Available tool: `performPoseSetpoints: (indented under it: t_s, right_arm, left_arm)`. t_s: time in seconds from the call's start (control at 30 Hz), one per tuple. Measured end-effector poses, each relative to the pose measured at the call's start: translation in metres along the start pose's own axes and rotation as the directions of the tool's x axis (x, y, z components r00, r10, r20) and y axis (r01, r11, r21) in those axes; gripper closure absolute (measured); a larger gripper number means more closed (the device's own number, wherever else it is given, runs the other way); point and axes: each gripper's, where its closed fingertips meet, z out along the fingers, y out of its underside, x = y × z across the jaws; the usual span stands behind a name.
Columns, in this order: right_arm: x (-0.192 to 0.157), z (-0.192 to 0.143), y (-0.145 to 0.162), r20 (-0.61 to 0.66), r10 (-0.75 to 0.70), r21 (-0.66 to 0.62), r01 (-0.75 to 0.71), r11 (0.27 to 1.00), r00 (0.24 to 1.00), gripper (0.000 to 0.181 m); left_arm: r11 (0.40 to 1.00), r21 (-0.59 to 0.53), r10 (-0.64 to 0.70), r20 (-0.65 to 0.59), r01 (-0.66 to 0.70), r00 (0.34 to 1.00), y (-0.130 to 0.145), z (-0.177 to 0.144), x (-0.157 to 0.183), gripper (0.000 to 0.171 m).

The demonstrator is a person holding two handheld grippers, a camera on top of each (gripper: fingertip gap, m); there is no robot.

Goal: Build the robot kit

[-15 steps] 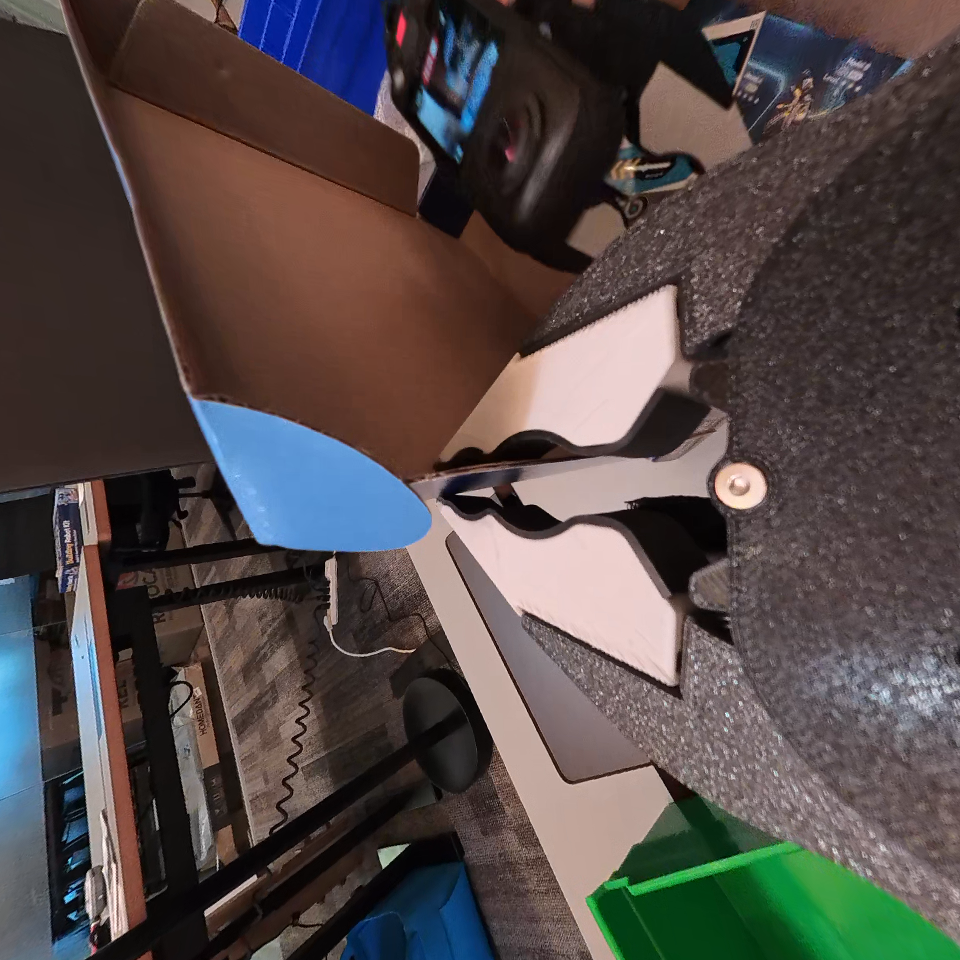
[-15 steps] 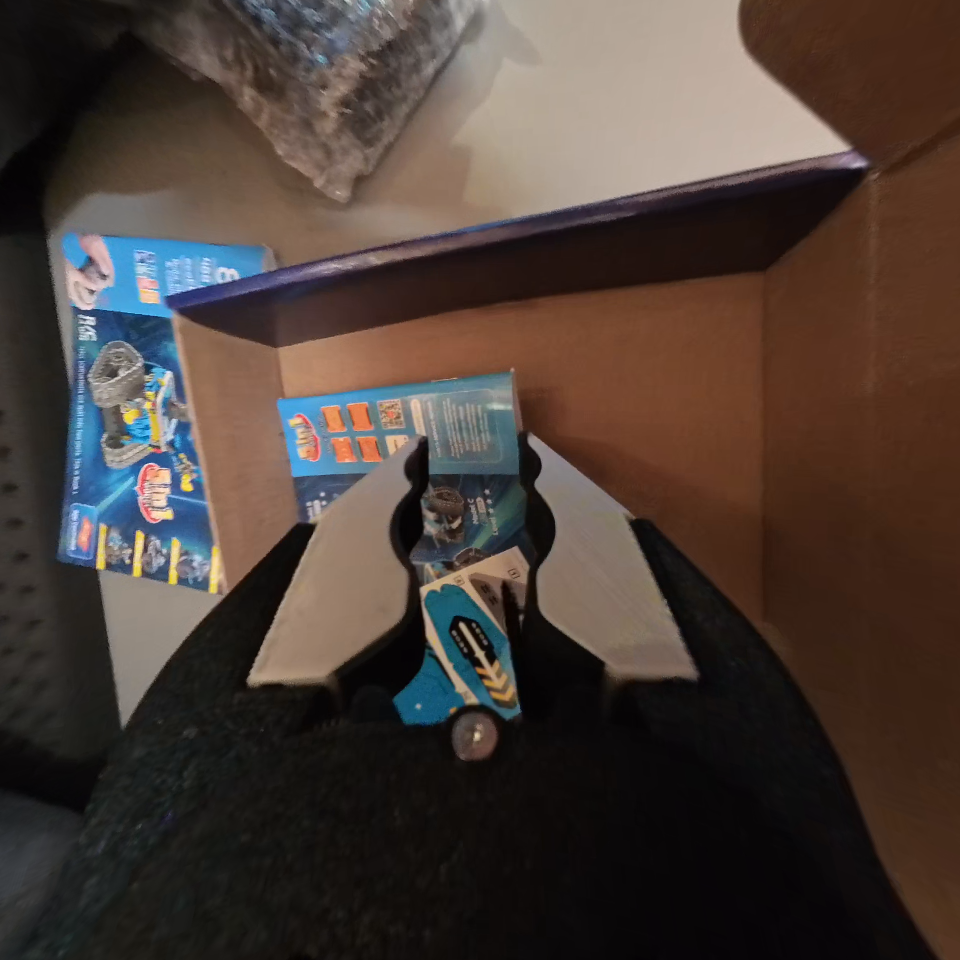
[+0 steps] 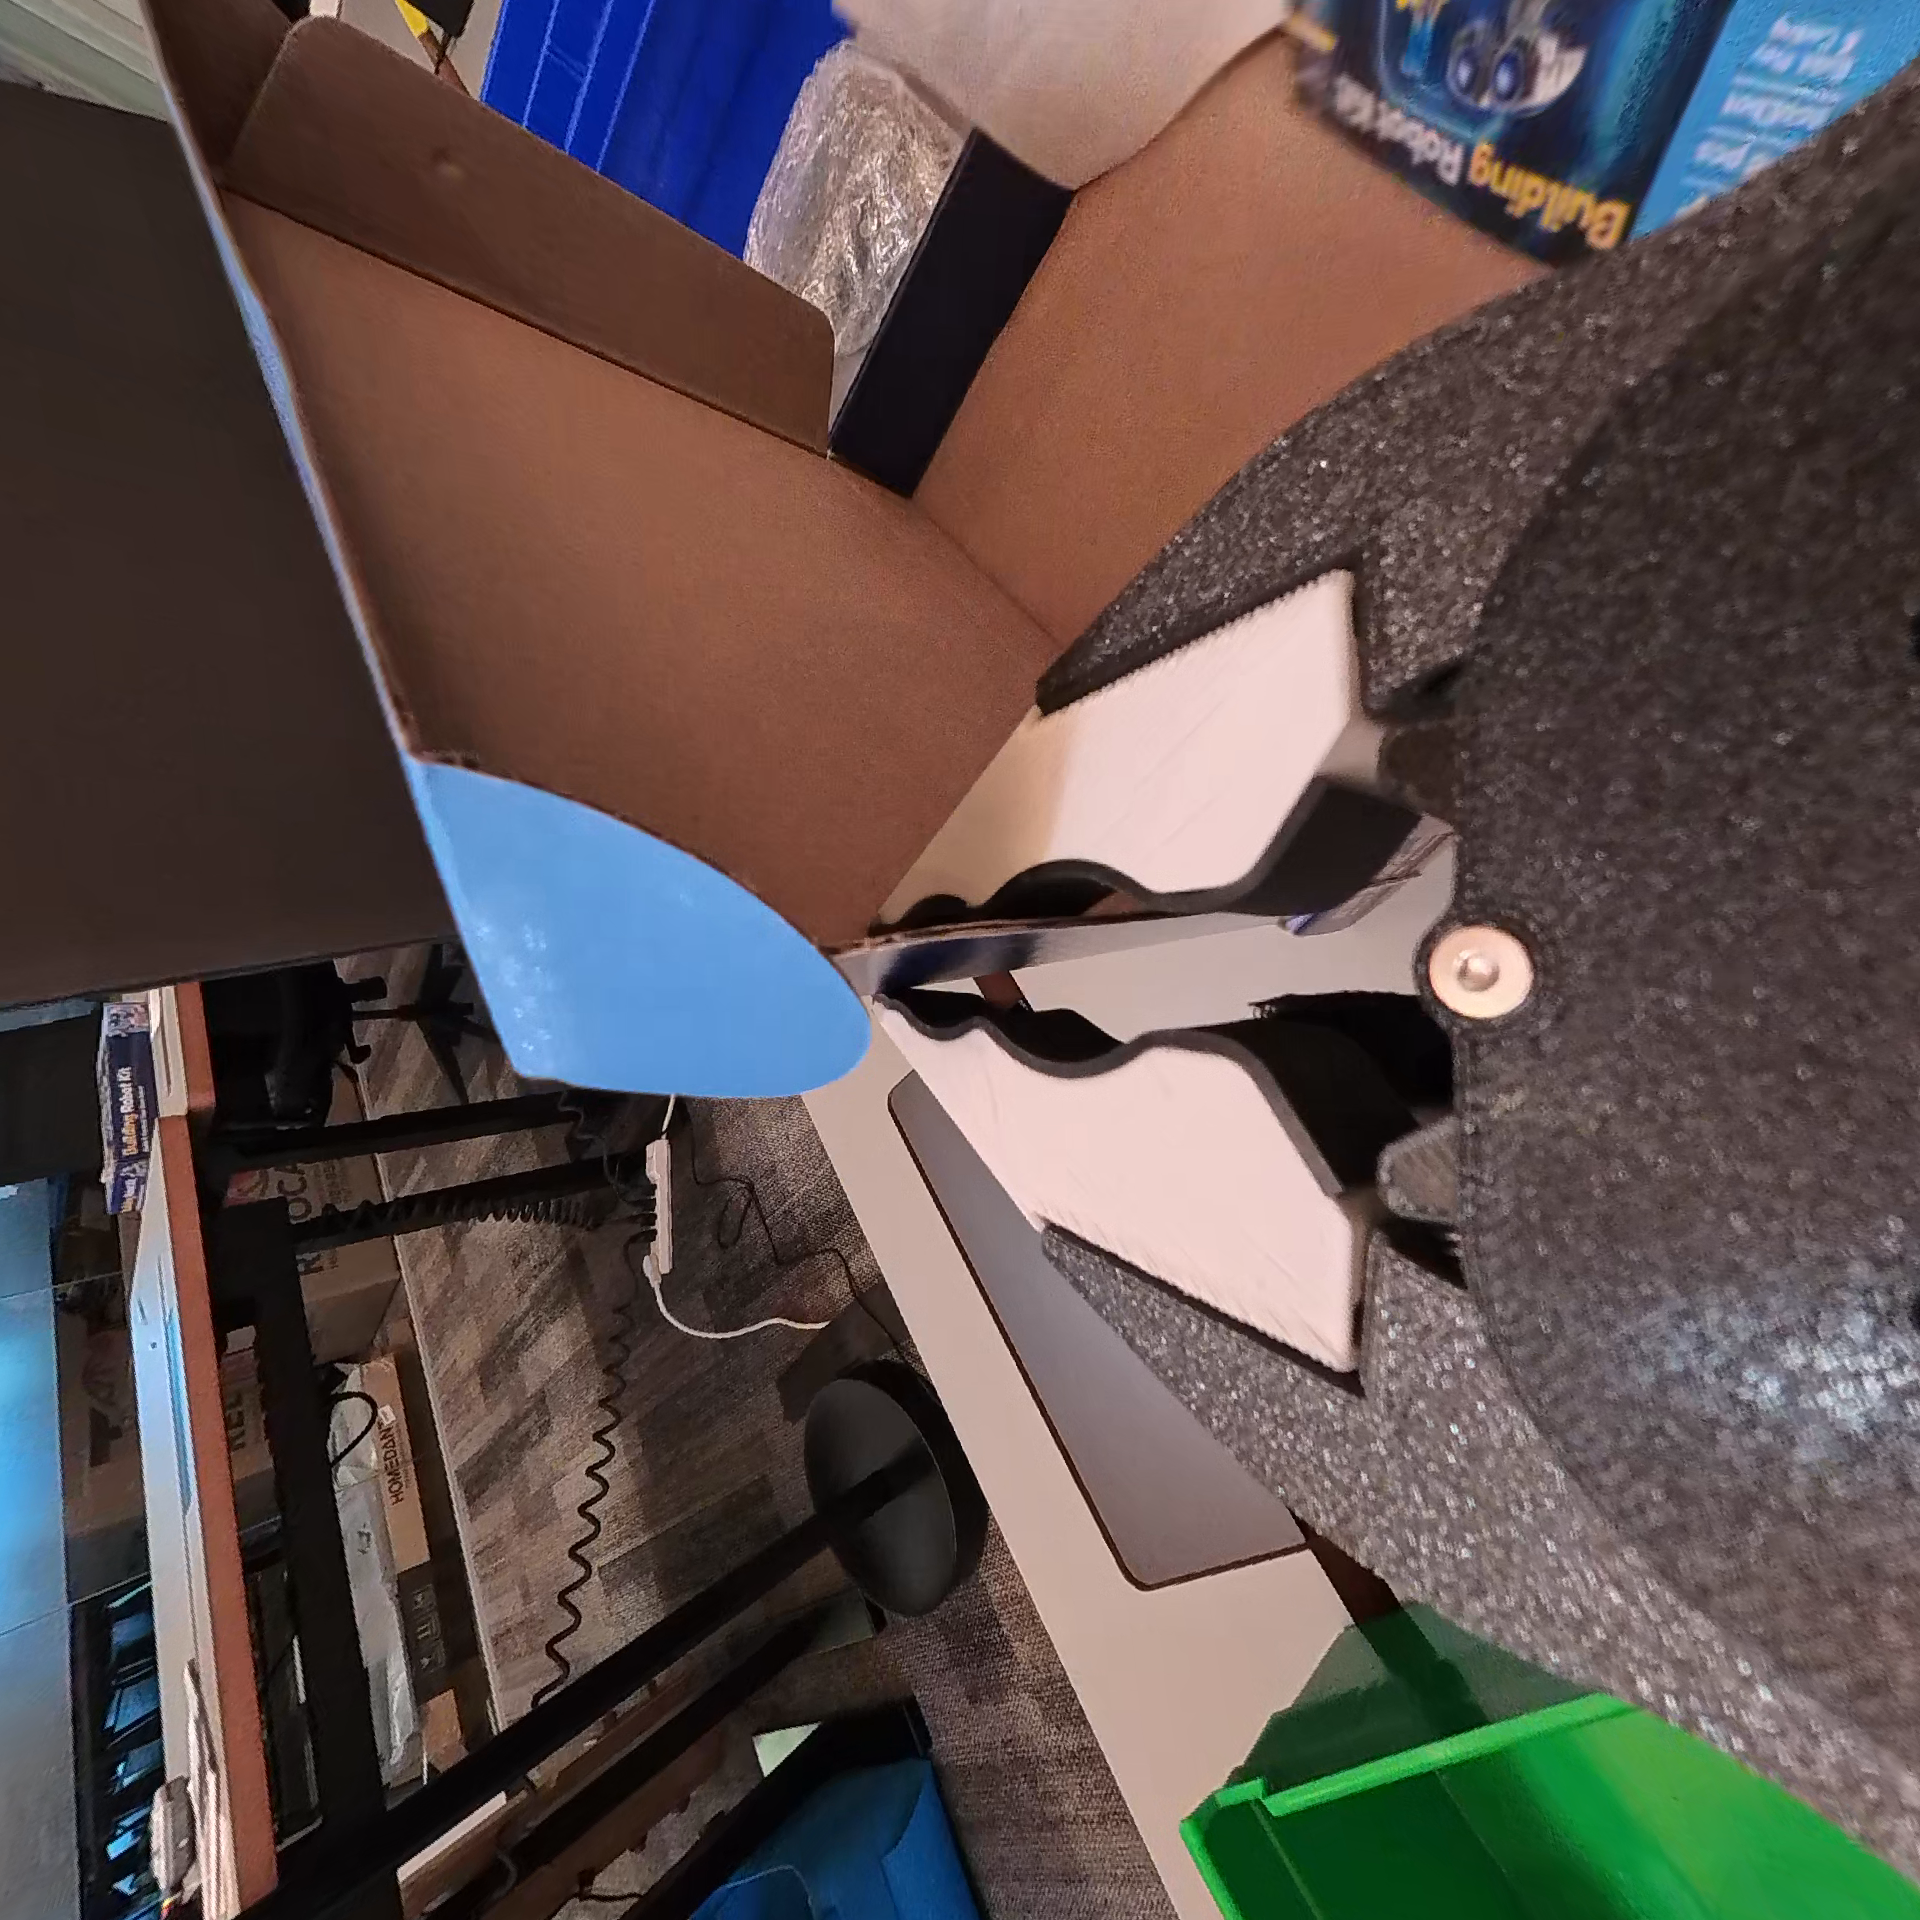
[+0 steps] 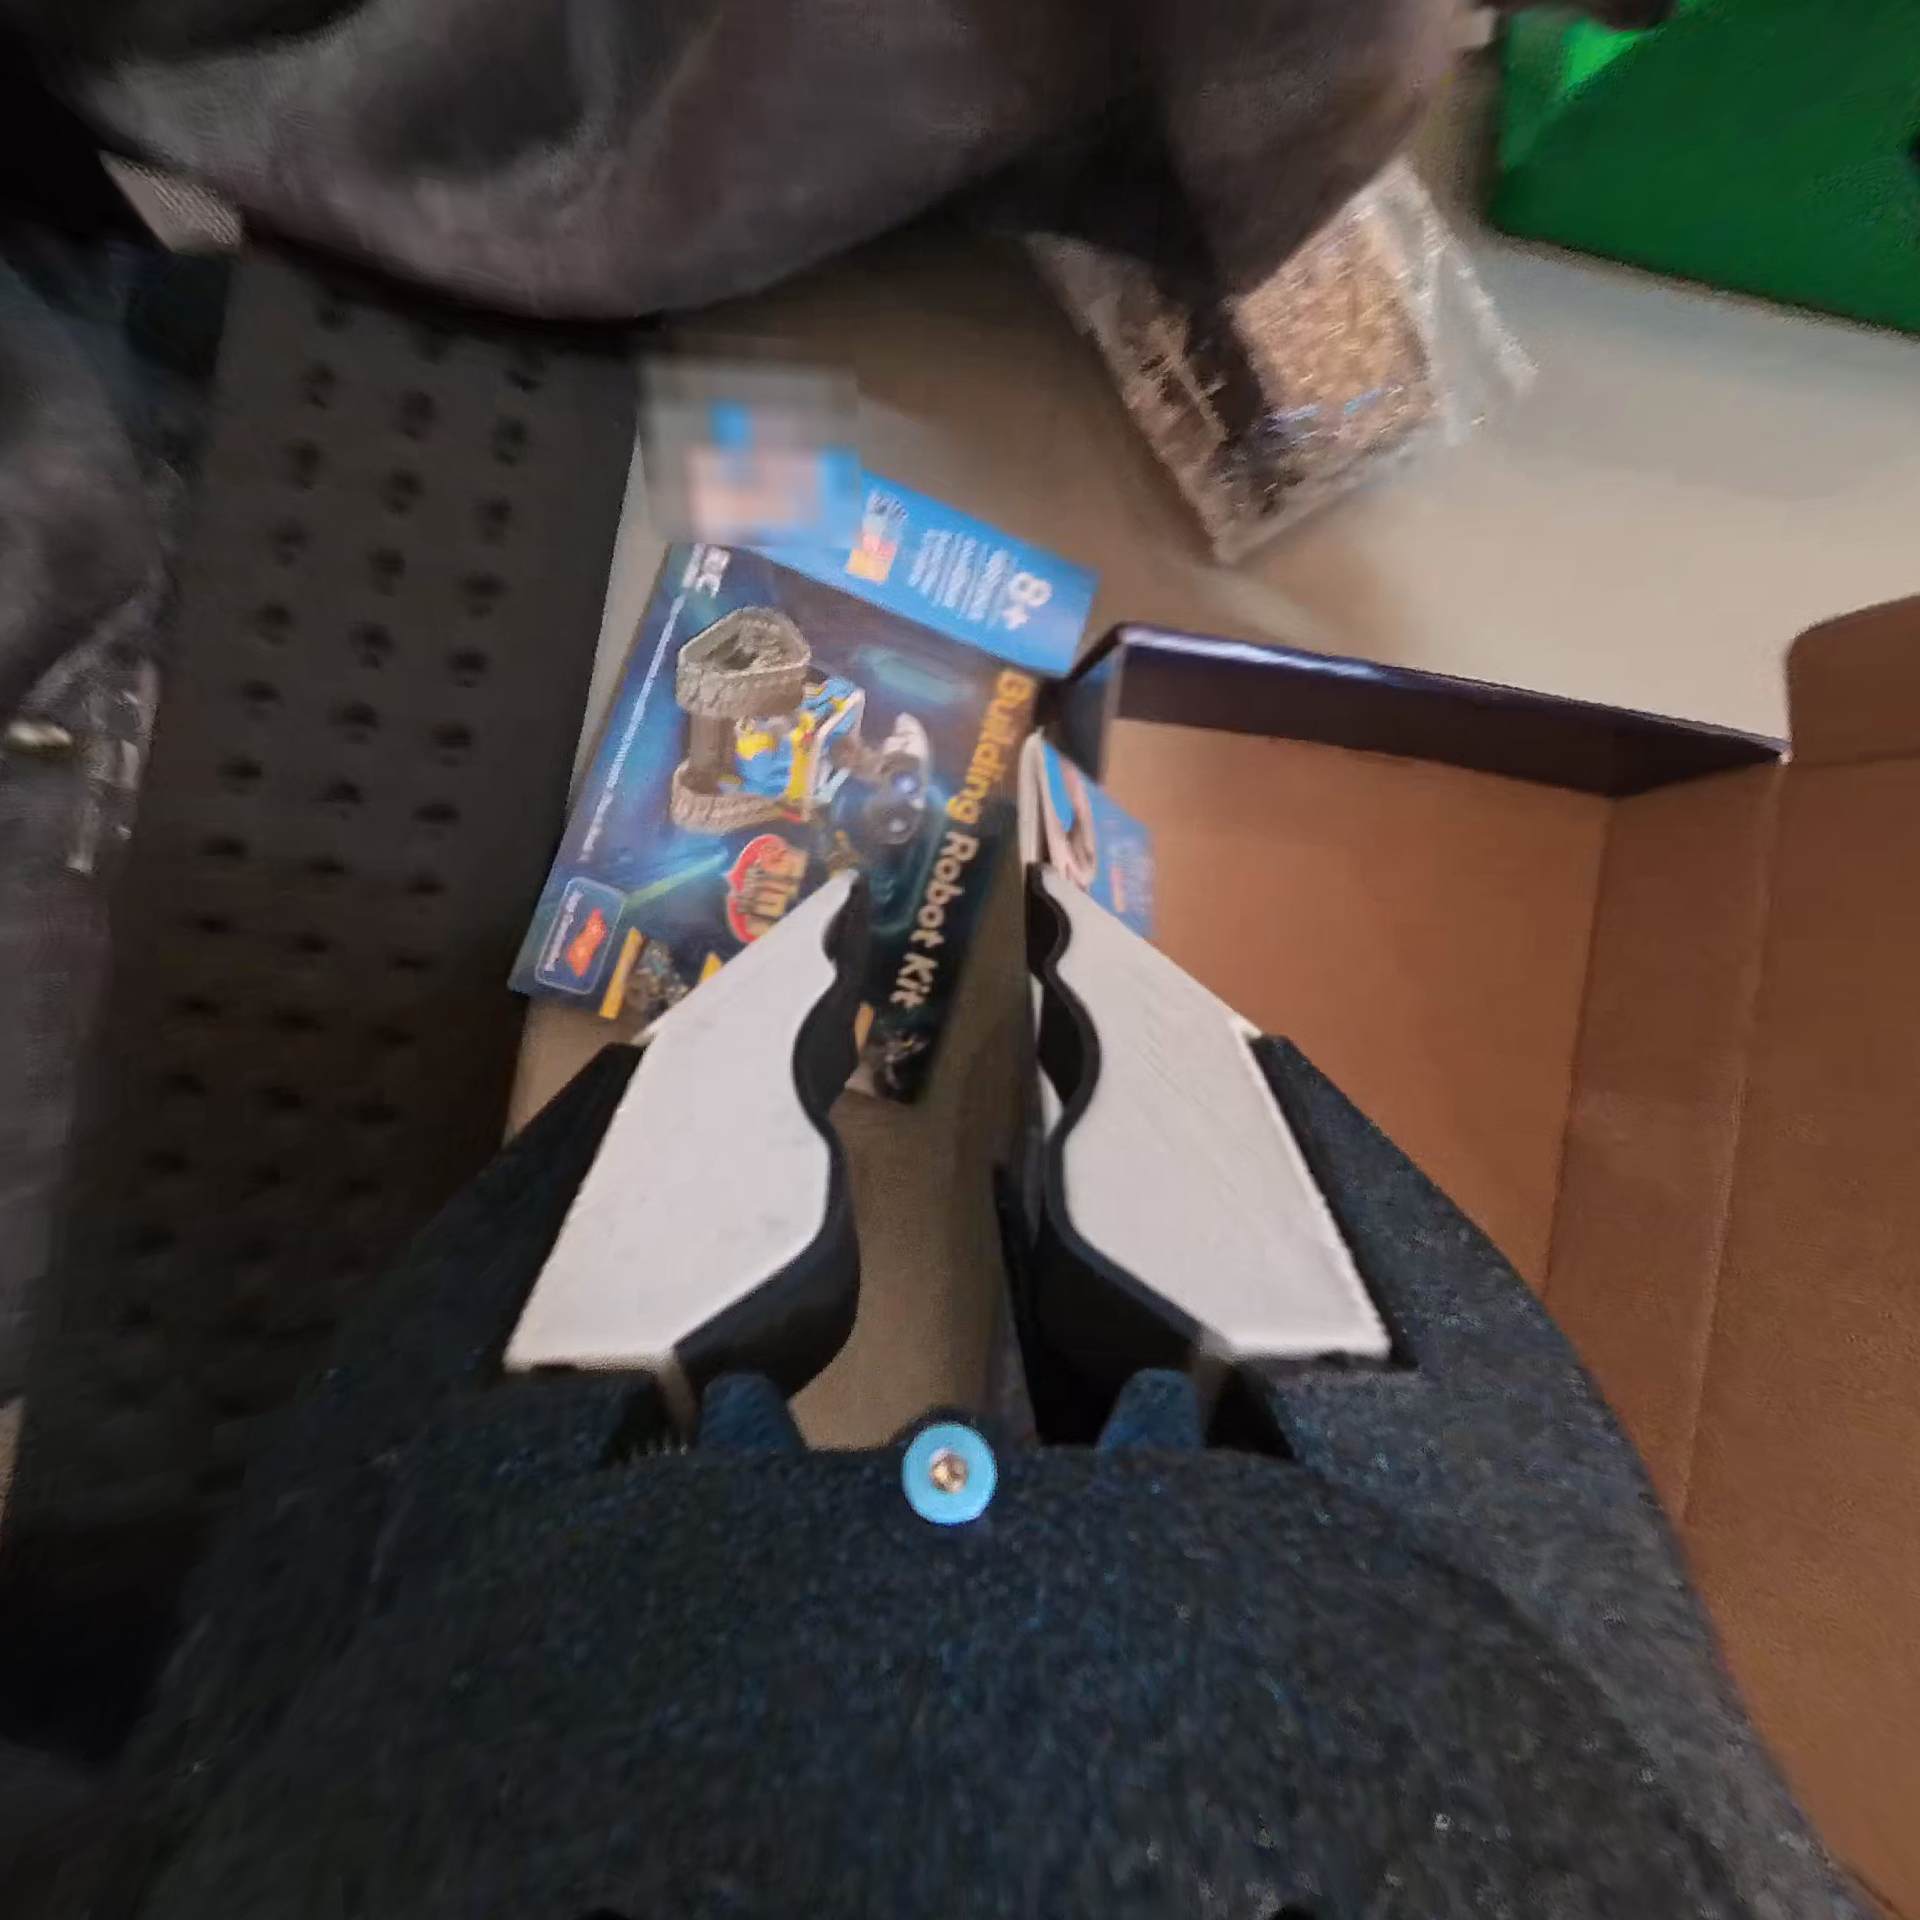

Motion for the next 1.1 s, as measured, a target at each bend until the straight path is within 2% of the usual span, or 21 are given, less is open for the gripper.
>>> performPoseSetpoints:
  t_s: [0.13, 0.23, 0.33, 0.4, 0.53, 0.6, 0.63, 0.7, 0.8, 0.93, 1.1]
  right_arm:
    - [-0.033, 0.032, 0.022, -0.231, -0.18, -0.191, 0.136, 0.972, 0.956, 0.152]
    - [-0.042, 0.046, 0.031, -0.379, -0.241, -0.269, 0.143, 0.952, 0.893, 0.157]
    - [-0.058, 0.052, 0.027, -0.427, -0.087, -0.177, 0.012, 0.984, 0.9, 0.155]
    - [-0.057, 0.043, 0.028, -0.473, 0.032, -0.088, -0.083, 0.993, 0.88, 0.149]
    - [-0.03, 0.009, 0.045, -0.59, 0.249, 0.085, -0.248, 0.965, 0.768, 0.146]
    - [-0.014, -0.002, 0.058, -0.645, 0.307, 0.126, -0.298, 0.946, 0.7, 0.146]
    - [-0.01, -0.001, 0.061, -0.643, 0.326, 0.134, -0.317, 0.939, 0.693, 0.146]
    - [-0.004, 0.008, 0.064, -0.633, 0.321, 0.109, -0.329, 0.938, 0.705, 0.139]
    - [0.013, 0.012, 0.073, -0.669, 0.216, -0.025, -0.313, 0.95, 0.711, 0.124]
    - [0.033, 0.018, 0.077, -0.646, 0.05, -0.213, -0.242, 0.946, 0.762, 0.125]
    - [0.041, 0.038, 0.095, -0.559, 0.057, -0.315, -0.276, 0.908, 0.827, 0.136]
  left_arm:
    - [1.0, -0.002, 0.004, -0.003, -0.004, 1.0, 0.0, 0.0, 0.002, 0.163]
    - [1.0, -0.001, 0.004, -0.011, -0.004, 1.0, 0.0, 0.0, 0.003, 0.163]
    - [1.0, -0.002, 0.009, -0.016, -0.009, 1.0, 0.0, 0.0, 0.005, 0.163]
    - [1.0, -0.005, 0.01, -0.017, -0.01, 1.0, 0.0, -0.001, 0.005, 0.163]
    - [1.0, -0.005, 0.011, -0.02, -0.011, 1.0, 0.0, -0.001, 0.005, 0.163]
    - [1.0, -0.006, 0.014, -0.024, -0.015, 1.0, 0.001, -0.001, 0.006, 0.163]
    - [1.0, -0.007, 0.017, -0.026, -0.017, 1.0, 0.001, -0.001, 0.006, 0.163]
    - [1.0, -0.009, 0.024, -0.027, -0.024, 0.999, 0.001, -0.002, 0.007, 0.163]
    - [0.999, -0.011, 0.03, -0.027, -0.03, 0.999, 0.001, -0.002, 0.007, 0.163]
    - [0.999, -0.009, 0.03, -0.034, -0.031, 0.999, 0.002, -0.001, 0.009, 0.164]
    - [0.999, -0.009, 0.032, -0.042, -0.032, 0.999, 0.002, -0.001, 0.01, 0.164]
